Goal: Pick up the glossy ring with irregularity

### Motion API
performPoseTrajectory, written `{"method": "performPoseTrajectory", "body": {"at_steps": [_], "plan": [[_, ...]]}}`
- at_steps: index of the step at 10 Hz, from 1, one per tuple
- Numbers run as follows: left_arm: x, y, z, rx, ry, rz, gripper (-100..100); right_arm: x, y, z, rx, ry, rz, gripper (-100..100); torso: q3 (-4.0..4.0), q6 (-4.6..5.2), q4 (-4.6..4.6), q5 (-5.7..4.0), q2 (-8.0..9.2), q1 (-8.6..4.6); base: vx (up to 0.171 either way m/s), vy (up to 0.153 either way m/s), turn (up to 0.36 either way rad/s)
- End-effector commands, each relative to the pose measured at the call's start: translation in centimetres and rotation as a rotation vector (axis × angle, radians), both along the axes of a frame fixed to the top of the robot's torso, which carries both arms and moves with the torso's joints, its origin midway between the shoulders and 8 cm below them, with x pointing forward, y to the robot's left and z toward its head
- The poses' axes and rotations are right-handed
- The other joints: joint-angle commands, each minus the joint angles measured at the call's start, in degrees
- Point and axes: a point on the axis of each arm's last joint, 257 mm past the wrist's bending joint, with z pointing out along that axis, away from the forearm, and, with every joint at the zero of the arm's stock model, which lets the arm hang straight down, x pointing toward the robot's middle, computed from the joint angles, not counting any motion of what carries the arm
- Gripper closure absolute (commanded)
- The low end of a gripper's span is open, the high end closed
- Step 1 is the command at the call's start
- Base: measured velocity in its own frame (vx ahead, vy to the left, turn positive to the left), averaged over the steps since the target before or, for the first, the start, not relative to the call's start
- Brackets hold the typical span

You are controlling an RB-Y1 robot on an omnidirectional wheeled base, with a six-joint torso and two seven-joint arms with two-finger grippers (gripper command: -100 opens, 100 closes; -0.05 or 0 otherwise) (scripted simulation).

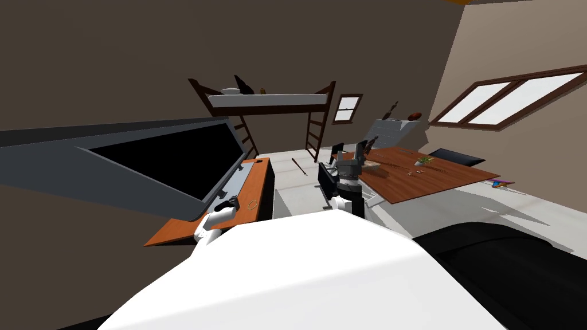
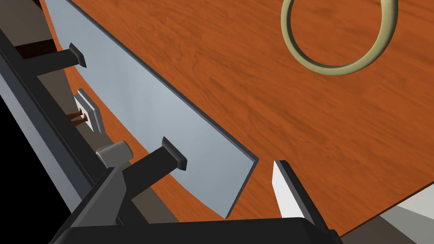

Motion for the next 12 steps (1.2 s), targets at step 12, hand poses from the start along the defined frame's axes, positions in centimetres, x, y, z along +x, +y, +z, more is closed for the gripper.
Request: {"method": "performPoseTrajectory", "body": {"at_steps": [12], "plan": [[-5.8, -0.5, -7.6, -0.234, 0.309, 0.224, -100, 0.0, 0.0, 0.0, 0.0, 0.0, 0.0, 0, -0.04, 0.02, -0.02, 0.01, -0.06, 0.05, 0.079, -0.047, 0.075]]}}
